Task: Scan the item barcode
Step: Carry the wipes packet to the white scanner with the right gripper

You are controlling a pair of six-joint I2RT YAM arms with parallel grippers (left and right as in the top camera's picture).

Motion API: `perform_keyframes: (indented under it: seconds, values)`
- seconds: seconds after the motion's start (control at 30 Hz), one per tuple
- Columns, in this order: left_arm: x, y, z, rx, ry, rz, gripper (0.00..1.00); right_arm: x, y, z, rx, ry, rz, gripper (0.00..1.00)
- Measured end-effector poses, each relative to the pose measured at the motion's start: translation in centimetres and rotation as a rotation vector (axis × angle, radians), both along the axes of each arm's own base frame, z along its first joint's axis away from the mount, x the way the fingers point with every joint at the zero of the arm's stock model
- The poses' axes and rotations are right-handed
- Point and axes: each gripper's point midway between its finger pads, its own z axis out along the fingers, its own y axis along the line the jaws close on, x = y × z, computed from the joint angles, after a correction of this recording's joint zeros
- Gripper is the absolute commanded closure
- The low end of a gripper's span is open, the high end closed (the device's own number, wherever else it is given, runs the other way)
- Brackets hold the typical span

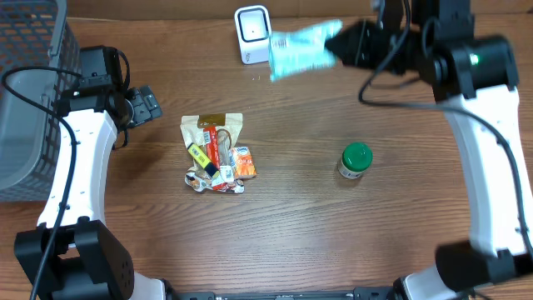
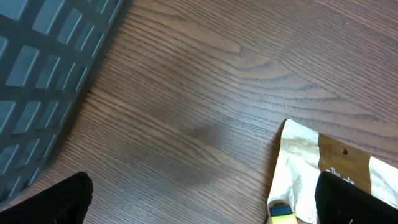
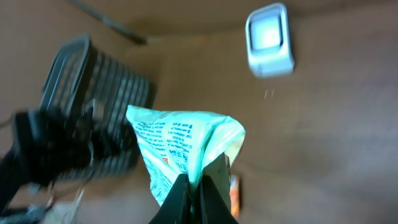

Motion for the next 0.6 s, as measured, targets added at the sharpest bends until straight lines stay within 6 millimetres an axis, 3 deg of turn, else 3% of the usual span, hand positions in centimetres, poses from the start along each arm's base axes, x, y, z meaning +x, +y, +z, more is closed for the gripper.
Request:
perform_keyframes:
  seconds: [0.1,0.27,0.4,0.6]
  values:
    - [0.0,0.0,0.0,0.0,0.0,0.0,0.0,3.8,0.5,-0.8,-0.041,-0.074,-0.035,0.96]
    - [0.0,0.0,0.0,0.0,0.0,0.0,0.0,8.6,2.6,-5.3,-0.204,-0.147,-0.075,0.96]
    - [0.0,0.0,0.0,0.0,0.0,0.0,0.0,10.9,4.6,-8.4,-0.409,-0.242,-0.084,0.96]
    - [0.0,0.0,0.0,0.0,0.0,0.0,0.0,13.3,7.5,-11.2,-0.738,-0.435,-0.067,0.96]
